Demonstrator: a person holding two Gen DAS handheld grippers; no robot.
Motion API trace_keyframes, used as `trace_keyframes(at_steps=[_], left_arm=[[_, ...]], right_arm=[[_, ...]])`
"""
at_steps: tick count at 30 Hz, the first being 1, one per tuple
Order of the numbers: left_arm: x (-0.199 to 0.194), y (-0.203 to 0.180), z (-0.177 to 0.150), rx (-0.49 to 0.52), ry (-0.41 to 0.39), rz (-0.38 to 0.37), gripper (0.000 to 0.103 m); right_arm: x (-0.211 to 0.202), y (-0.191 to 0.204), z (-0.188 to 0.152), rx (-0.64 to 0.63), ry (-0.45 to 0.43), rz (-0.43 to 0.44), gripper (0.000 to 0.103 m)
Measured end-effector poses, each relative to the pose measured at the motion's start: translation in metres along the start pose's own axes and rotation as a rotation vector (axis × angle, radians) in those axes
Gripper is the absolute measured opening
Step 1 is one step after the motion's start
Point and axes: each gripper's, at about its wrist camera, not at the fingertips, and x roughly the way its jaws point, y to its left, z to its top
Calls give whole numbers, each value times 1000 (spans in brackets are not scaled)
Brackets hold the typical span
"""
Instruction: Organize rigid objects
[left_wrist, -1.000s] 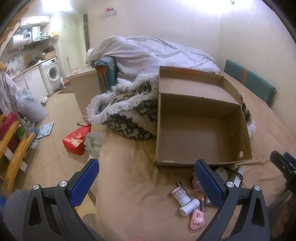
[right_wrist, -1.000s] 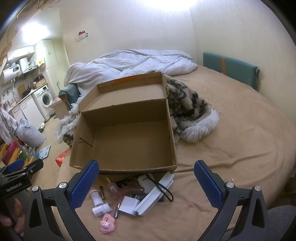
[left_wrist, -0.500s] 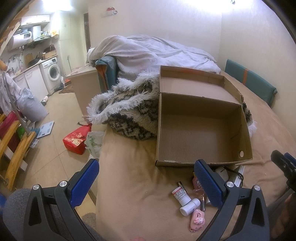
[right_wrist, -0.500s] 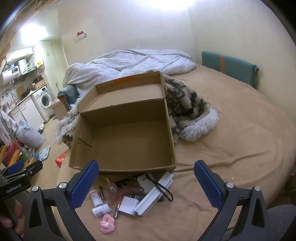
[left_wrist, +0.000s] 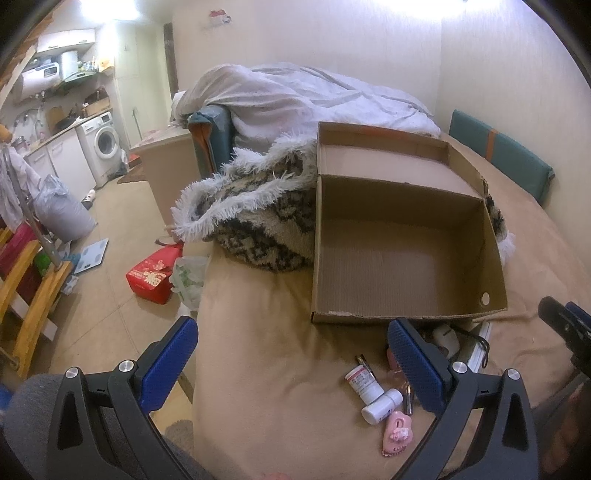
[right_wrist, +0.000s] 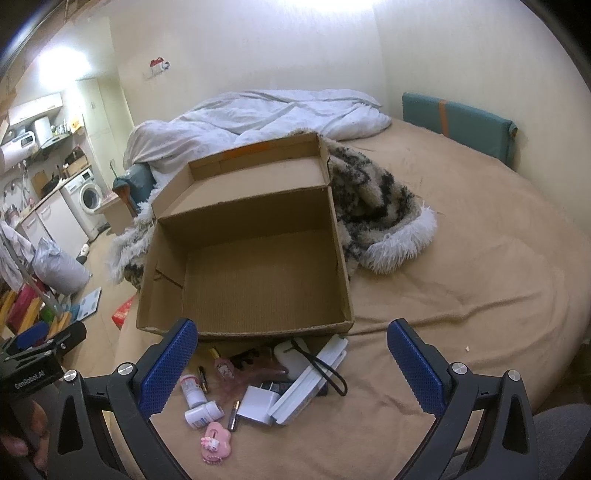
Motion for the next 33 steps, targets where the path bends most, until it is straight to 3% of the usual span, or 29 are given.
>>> trace_keyframes(at_steps=[12, 18, 25, 29, 33], left_arm=[[10, -3, 2, 3, 63, -19, 102], [44, -11, 10, 45, 222, -63, 102], [98, -20, 9, 69, 437, -86, 102], [128, -25, -5, 30, 564, -123, 82], [154, -50, -18, 126, 683, -156, 81]], right_arm=[[0, -3, 2, 32, 21, 7, 103], [3, -16, 0, 96, 59, -5, 103], [22, -35, -2, 153, 197, 56, 103], [38, -41, -2, 159, 285, 92, 103], [62, -48, -3, 162, 396, 103, 103]])
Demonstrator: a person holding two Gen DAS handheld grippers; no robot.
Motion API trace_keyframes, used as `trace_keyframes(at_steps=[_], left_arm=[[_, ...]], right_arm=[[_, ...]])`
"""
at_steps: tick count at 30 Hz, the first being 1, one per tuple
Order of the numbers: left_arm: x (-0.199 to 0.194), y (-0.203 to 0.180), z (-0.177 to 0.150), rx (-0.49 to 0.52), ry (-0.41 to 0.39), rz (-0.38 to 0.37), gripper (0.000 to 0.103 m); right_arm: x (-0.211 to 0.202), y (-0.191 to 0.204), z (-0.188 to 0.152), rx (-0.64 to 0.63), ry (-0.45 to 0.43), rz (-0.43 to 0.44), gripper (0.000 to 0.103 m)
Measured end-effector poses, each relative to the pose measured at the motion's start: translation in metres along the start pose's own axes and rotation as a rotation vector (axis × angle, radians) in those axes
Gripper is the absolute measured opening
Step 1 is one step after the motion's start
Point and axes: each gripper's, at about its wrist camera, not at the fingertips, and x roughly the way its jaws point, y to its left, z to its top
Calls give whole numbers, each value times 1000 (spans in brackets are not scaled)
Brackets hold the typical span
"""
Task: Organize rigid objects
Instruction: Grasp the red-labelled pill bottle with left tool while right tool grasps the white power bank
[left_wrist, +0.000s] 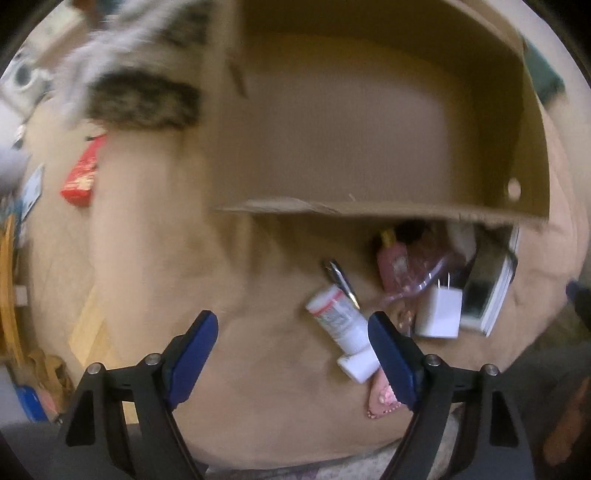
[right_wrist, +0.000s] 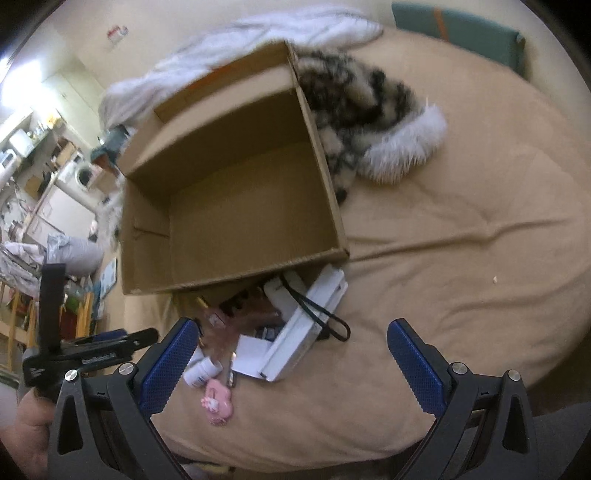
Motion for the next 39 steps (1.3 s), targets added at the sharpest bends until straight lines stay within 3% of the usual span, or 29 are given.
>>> trace_keyframes(at_steps=[5, 7, 9, 15, 17, 18, 21, 25, 33, 39], left_arm=[[16, -5, 8, -53, 31, -38, 63], [24, -3, 10, -119, 55, -81, 62], [31, -4, 8, -171, 61, -109, 62], [51, -6, 4, -196, 84, -137, 47], [52, -5, 0, -190, 78, -135, 27], [53, -3, -1, -191, 83, -135, 26], [52, 4, -1, -199, 99, -159, 24], [39, 17, -1, -140, 100, -123, 24], [55, 36, -4, -136, 120, -82, 24], [55, 30, 2, -97, 104, -41, 24]], right_arm=[[32, -12, 13, 62, 129, 64, 103], [43, -15, 16, 99, 167, 102, 81], [55, -15, 16, 126, 201, 139, 71], [87, -8, 7, 130, 291, 108, 54], [95, -8, 4, 130, 318, 99, 53], [99, -8, 2, 127, 332, 94, 53], [101, -8, -2, 103, 341, 65, 38], [90, -11, -4, 63, 322, 28, 28], [87, -12, -7, 33, 312, -2, 25], [110, -6, -5, 24, 347, -17, 26]])
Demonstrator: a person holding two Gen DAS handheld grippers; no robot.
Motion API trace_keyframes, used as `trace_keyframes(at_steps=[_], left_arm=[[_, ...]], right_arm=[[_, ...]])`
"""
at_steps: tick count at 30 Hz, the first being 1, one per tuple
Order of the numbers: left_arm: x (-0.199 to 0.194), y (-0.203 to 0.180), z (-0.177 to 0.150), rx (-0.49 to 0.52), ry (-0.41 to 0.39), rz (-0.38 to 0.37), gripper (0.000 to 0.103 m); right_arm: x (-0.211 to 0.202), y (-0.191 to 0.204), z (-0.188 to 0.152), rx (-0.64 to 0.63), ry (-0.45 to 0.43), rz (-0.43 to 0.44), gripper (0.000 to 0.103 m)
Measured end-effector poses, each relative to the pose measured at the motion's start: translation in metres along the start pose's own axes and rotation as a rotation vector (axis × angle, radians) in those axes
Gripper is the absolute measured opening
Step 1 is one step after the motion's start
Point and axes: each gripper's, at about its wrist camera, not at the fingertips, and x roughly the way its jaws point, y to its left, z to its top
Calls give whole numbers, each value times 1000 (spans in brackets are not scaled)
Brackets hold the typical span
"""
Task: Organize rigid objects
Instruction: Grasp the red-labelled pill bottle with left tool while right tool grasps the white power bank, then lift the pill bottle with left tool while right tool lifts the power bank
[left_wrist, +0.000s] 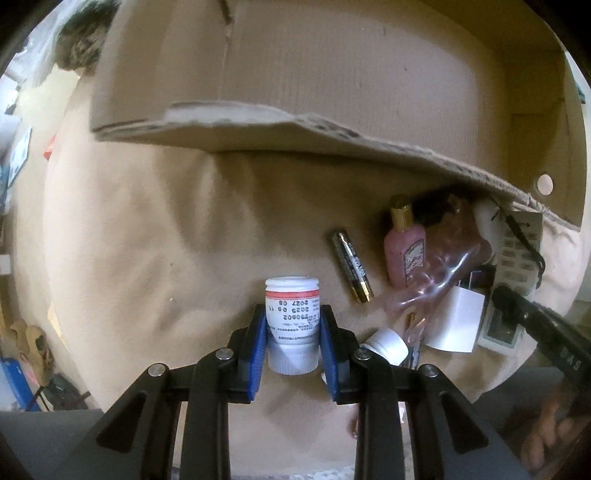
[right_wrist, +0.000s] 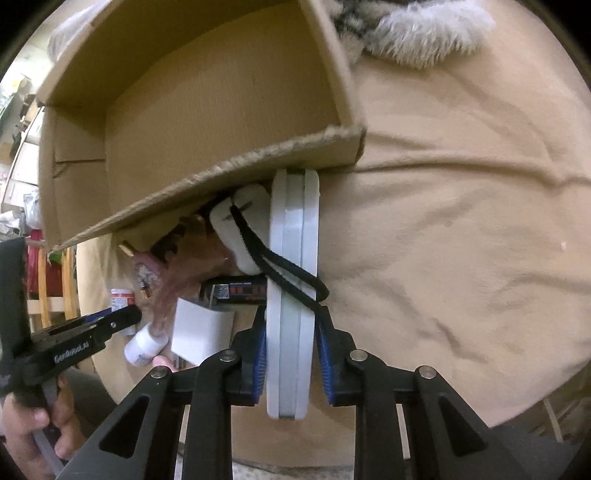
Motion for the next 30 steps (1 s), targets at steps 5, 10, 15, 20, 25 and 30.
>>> trace_keyframes(at_steps=[5, 10, 15, 20, 25, 30], left_arm=[[-12, 2, -4, -37, -3, -33, 24], [-37, 9, -14, -42, -36, -23, 24], [-56, 5, -39, -28, -75, -17, 24], [-91, 12, -55, -49, -147, -33, 24], [-120, 22, -61, -58, -213, -42, 24], [-152, 21, -64, -47, -289, -33, 24]], right_arm=[[-5, 3, -1, -46, -31, -25, 25], [-25, 17, -21, -132, -91, -44, 25], [-61, 41, -45, -231, -190, -53, 24], [-94, 57, -54, -271, -290, -11, 24], [-128, 65, -55, -303, -355, 25, 23], [-158, 65, -45, -280, -422, 89, 23]])
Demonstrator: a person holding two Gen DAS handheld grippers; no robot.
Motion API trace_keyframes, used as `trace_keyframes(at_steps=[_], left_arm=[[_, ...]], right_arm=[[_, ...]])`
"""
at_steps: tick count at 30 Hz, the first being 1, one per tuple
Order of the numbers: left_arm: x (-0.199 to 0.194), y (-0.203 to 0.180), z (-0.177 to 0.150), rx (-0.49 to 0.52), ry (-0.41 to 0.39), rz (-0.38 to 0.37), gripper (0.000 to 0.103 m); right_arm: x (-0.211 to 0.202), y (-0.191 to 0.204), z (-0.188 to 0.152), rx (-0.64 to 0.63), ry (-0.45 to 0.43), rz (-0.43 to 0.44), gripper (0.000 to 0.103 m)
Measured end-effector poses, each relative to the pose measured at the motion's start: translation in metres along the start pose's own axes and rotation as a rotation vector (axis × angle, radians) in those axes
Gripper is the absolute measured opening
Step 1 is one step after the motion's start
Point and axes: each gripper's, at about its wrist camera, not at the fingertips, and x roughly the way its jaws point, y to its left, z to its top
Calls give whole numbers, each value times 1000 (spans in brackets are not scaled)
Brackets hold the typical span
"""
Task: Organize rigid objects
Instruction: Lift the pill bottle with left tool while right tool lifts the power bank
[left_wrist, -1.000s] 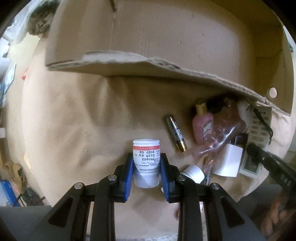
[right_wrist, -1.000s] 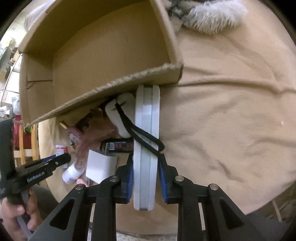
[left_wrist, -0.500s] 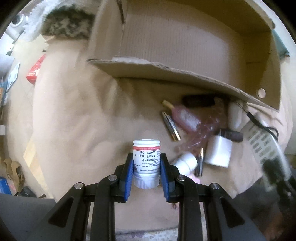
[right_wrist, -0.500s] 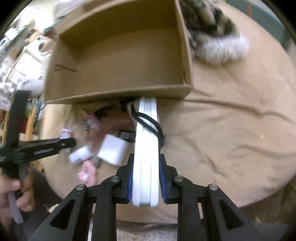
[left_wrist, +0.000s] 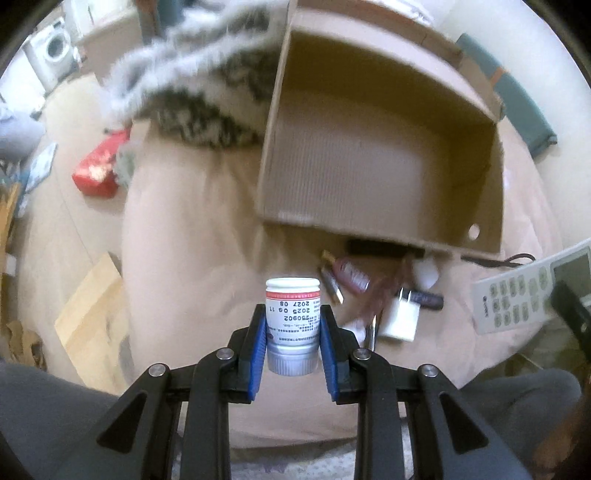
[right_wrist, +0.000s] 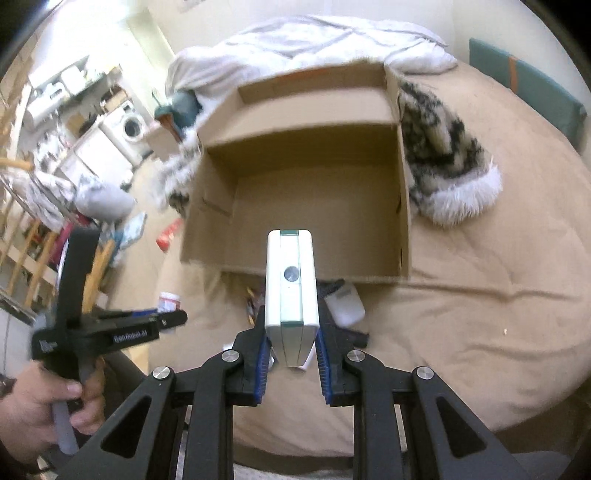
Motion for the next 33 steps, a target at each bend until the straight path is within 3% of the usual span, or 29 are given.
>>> trace_keyframes(at_steps=[6, 10, 15, 19, 22, 30, 33], left_arm=[[-20, -15, 21, 35, -59, -8, 24], [-18, -22, 27, 45, -58, -12, 24], [5, -27, 18, 72, -35, 1, 24], [28, -24, 13, 80, 6, 11, 24], [42, -22, 11, 84, 28, 21, 24], [65, -23, 10, 79, 52, 10, 24], [70, -24, 7, 88, 61, 8, 24]], right_arm=[[-24, -1, 24, 20, -74, 19, 23], [-12, -8, 35, 41, -39, 9, 24], [32, -18, 22, 65, 139, 43, 23], [84, -57, -10, 228, 291, 113, 24], [102, -85, -19, 348, 328, 190, 25], [123, -116, -19, 449, 354, 138, 26], [125, -91, -10, 312, 362, 62, 26]])
